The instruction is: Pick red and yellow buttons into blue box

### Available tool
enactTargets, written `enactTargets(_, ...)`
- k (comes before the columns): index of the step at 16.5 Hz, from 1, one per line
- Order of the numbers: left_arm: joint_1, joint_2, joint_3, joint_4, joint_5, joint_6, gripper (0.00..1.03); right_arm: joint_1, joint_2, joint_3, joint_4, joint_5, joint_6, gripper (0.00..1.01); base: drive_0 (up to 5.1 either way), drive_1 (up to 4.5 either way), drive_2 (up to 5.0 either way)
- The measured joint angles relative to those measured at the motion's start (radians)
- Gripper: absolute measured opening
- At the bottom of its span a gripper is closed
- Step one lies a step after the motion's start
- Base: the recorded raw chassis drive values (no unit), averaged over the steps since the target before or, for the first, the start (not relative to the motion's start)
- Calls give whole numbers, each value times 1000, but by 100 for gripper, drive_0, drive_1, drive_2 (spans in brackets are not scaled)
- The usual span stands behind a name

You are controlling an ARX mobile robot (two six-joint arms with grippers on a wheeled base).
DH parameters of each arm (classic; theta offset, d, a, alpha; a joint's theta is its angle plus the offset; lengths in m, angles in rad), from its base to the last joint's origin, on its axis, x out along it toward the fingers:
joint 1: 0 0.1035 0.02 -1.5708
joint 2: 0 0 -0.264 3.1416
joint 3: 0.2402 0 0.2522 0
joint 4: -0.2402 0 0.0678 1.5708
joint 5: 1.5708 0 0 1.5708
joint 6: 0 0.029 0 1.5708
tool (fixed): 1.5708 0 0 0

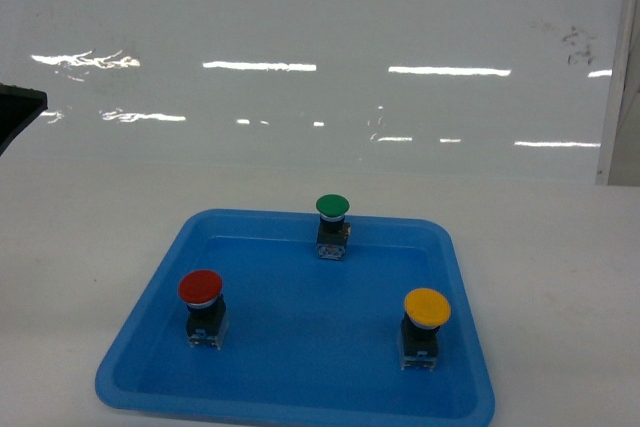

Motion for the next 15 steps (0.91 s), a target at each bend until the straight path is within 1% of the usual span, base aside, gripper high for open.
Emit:
enactTargets(1,0,0,0,0,0,0,98,-7,10,0,21,-6,-2,98,0,0,0)
enactTargets(2,-1,0,0,-1,1,0,98,-24,44,1,64,-39,0,98,0,0,0)
enactTargets(3,0,0,0,0,0,0,98,-35,75,1,83,-63,8,98,0,0,0)
enactTargets(5,0,0,0,-1,0,0,98,-49,154,0,121,-116,29,98,0,0,0)
enactTargets(6,0,0,0,-1,0,0,98,-53,198,0,150,-123,38,98,0,0,0)
enactTargets(7,0,0,0,-1,0,0,98,-53,257,-1,193,-154,61,98,0,0,0)
enactTargets(8,0,0,0,-1,0,0,98,-52,295,-3,217,-158,68,98,0,0,0)
enactTargets(9,0,0,0,-1,0,0,98,-52,326,-8,237,-179,79,98,0,0,0)
enactTargets(10,0,0,0,-1,0,0,98,-44,350,-14,251,-192,89,98,0,0,0)
enactTargets(11,0,0,0,-1,0,0,98,-31,364,-33,287,-219,97,98,0,0,0)
enactTargets(12,0,0,0,0,0,0,98,-9,370,-41,291,-237,103,98,0,0,0)
enactTargets(13,0,0,0,-2,0,0,98,5,380,-43,302,-237,105,98,0,0,0)
enactTargets(15,0,0,0,0,0,0,98,43,426,-47,337,-238,122,98,0,0,0)
